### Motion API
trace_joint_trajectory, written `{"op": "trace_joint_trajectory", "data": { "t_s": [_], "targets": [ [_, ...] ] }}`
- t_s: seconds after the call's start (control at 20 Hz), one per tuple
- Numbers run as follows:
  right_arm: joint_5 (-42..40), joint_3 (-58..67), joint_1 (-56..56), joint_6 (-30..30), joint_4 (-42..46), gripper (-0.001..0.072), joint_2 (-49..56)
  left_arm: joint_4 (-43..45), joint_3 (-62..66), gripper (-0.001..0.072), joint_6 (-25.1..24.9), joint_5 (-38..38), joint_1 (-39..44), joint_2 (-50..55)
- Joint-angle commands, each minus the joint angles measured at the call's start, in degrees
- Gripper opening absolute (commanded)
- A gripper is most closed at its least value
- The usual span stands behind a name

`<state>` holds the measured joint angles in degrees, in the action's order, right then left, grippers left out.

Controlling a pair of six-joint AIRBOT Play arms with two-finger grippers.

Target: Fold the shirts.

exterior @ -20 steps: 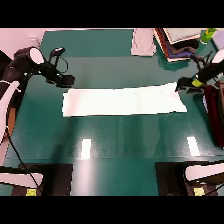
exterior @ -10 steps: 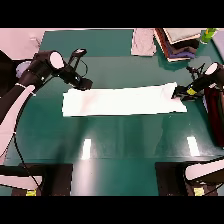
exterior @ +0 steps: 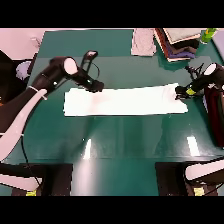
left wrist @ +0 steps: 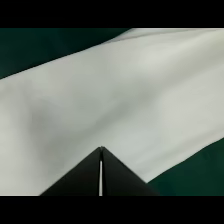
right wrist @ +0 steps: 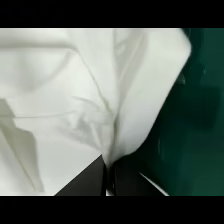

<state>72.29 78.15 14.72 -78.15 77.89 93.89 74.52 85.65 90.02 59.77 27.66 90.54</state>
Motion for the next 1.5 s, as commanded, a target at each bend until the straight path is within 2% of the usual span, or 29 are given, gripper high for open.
{"op": "trace_joint_trajectory", "data": {
  "t_s": [0.0, 0.3, 0.55, 0.95, 1.15, 1.3, 1.45],
  "targets": [
    [1.07, 0.63, -0.02, 0.76, -0.39, 0.0017, -3.80, -1.07, 0.48, 0.0024, 2.32, -5.88, 4.37, 4.26],
    [9.60, 12.92, -5.20, -1.75, -0.72, 0.0016, -11.19, -5.38, 10.10, 0.0023, 2.54, -6.80, 9.27, 16.00],
    [11.45, 22.97, -12.00, -3.96, -10.97, 0.0016, -12.96, -7.98, 13.44, 0.0024, 2.51, -7.56, 9.90, 20.44],
    [11.98, 30.05, -21.03, -7.78, -10.82, 0.0016, -12.98, -7.23, 13.44, 0.0024, 2.56, -7.52, 9.73, 20.44],
    [12.04, 30.05, -23.26, -9.03, -10.88, 0.0016, -12.98, -7.13, 13.66, 0.0024, 3.78, -5.09, 7.32, 18.60],
    [11.74, 30.05, -25.55, -9.05, -10.86, 0.0017, -12.98, -3.28, 13.86, 0.0024, 4.48, -2.19, 2.36, 13.27],
    [8.55, 30.01, -29.27, -9.49, -10.88, 0.0016, -12.76, 4.92, 13.86, 0.0024, 3.52, 3.91, -3.50, 6.16]
  ]
}}
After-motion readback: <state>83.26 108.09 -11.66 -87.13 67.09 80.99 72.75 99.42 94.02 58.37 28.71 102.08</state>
